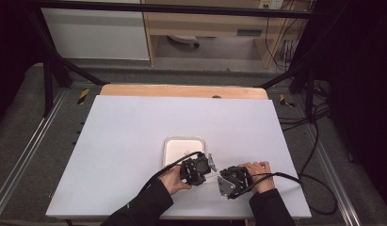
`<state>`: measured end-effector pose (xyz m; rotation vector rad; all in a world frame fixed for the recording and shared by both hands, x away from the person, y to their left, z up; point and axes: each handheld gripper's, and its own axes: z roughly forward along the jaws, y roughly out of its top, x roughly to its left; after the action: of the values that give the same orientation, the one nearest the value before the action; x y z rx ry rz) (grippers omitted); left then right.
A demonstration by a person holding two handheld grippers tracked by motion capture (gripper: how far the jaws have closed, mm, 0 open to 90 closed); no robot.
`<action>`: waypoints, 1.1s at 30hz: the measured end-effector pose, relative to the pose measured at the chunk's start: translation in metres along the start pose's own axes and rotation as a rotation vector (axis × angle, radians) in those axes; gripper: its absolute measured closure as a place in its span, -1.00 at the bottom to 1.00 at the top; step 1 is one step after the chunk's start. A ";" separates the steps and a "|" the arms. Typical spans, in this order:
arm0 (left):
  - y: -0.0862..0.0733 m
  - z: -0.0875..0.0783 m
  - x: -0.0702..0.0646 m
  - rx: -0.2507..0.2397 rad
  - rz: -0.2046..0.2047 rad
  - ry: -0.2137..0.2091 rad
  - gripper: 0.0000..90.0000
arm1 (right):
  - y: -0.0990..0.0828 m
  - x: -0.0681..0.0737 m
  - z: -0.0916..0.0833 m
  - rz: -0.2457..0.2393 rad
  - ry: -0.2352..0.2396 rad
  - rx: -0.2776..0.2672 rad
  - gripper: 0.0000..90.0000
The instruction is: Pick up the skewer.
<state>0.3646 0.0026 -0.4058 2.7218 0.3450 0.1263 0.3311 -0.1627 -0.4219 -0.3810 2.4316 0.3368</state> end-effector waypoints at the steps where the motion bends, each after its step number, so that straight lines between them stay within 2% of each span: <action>1: 0.000 0.000 0.000 0.000 0.000 0.000 0.96 | 0.000 -0.001 0.000 0.000 -0.001 -0.005 0.96; 2: 0.000 0.000 0.000 -0.007 -0.002 0.004 0.96 | 0.000 -0.001 0.000 0.000 -0.001 -0.005 0.96; 5: -0.004 -0.002 0.001 -0.014 -0.006 0.016 0.96 | -0.002 -0.003 -0.003 0.066 -0.037 -0.042 0.72; 7: -0.005 -0.003 0.002 -0.014 -0.008 0.019 0.96 | -0.003 -0.004 -0.005 0.141 -0.037 -0.067 0.46; 9: -0.010 -0.005 0.003 -0.026 -0.022 0.026 0.96 | -0.006 -0.007 -0.007 0.227 -0.028 -0.082 0.32; 13: -0.017 -0.010 0.004 -0.032 -0.018 0.042 0.96 | -0.016 -0.011 -0.008 0.404 0.005 -0.111 -0.02; 16: -0.021 -0.012 0.005 -0.043 -0.025 0.051 0.96 | -0.023 -0.013 -0.008 0.511 0.018 -0.121 -0.19; 19: -0.024 -0.013 0.005 -0.054 -0.032 0.040 0.96 | -0.029 -0.014 -0.009 0.607 0.021 -0.128 -0.28; 20: -0.025 -0.013 0.005 -0.055 -0.032 0.042 0.96 | -0.029 -0.014 -0.009 0.607 0.021 -0.128 -0.28; 21: -0.028 -0.014 0.005 -0.058 -0.036 0.047 0.96 | -0.032 -0.015 -0.009 0.658 0.026 -0.117 -0.37; 22: -0.029 -0.015 0.005 -0.064 -0.040 0.047 0.96 | -0.032 -0.015 -0.009 0.658 0.026 -0.117 -0.37; 23: -0.031 -0.016 0.006 -0.067 -0.044 0.049 0.96 | -0.035 -0.015 -0.008 0.707 0.025 -0.116 -0.44; 24: -0.035 -0.019 0.007 -0.077 -0.055 0.048 0.96 | -0.036 -0.015 -0.007 0.731 0.024 -0.111 -0.47; 25: -0.035 -0.019 0.007 -0.077 -0.055 0.048 0.96 | -0.037 -0.015 -0.007 0.755 0.026 -0.109 -0.50; 26: -0.038 -0.020 0.007 -0.086 -0.064 0.049 0.96 | -0.037 -0.015 -0.007 0.755 0.026 -0.109 -0.50; 27: -0.041 -0.023 0.008 -0.090 -0.077 0.053 0.96 | -0.039 -0.014 -0.006 0.812 0.032 -0.101 -0.54; 29: -0.049 -0.026 0.010 -0.106 -0.096 0.057 0.96 | -0.041 -0.014 -0.005 0.856 0.041 -0.092 -0.61; 30: -0.049 -0.026 0.010 -0.106 -0.096 0.057 0.96 | -0.041 -0.014 -0.005 0.856 0.041 -0.092 -0.61; 31: -0.054 -0.028 0.011 -0.125 -0.112 0.059 0.96 | -0.041 -0.014 -0.004 0.887 0.044 -0.078 -0.69; 33: -0.057 -0.030 0.012 -0.136 -0.120 0.060 0.96 | -0.042 -0.015 -0.004 0.914 0.044 -0.072 -0.76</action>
<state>0.3592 0.0678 -0.4004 2.5596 0.4974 0.1914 0.3546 -0.1997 -0.4152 0.7365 2.4967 0.7971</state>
